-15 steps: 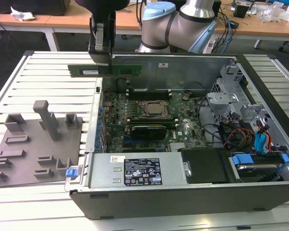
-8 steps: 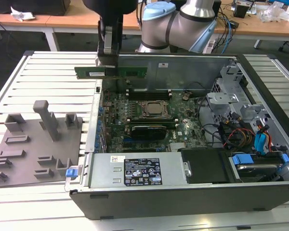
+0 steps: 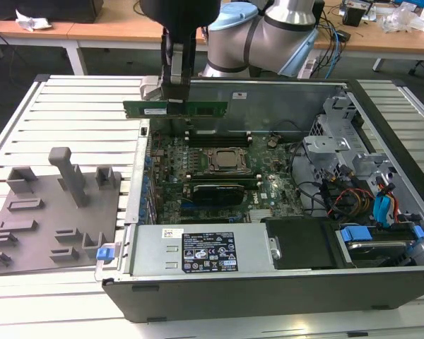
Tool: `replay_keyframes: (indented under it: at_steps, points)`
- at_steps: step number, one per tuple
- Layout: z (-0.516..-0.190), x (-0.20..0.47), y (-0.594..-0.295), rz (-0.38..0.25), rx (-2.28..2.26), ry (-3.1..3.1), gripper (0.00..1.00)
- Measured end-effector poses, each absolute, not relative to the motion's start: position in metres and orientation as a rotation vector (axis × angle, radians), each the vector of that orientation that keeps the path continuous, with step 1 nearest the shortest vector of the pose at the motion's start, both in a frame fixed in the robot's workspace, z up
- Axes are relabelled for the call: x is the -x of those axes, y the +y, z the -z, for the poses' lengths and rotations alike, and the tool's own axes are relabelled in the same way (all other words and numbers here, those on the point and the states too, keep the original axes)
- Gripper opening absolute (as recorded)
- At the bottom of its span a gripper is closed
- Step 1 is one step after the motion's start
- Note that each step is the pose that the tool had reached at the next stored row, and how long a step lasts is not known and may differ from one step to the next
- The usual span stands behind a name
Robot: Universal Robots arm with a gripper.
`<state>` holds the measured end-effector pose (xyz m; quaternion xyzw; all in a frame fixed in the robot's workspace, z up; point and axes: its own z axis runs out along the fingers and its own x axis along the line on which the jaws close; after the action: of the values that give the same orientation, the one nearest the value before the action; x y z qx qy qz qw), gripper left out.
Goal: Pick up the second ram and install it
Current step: 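Pick up the second ram and move it above second insertion slot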
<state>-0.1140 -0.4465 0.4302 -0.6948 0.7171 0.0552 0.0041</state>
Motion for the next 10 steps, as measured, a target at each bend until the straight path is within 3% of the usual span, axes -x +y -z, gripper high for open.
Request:
replay_keyframes:
  at_steps: [10]
  points:
    - [-0.423, 0.092, -0.446, -0.179, 2.179, 2.25, 0.14]
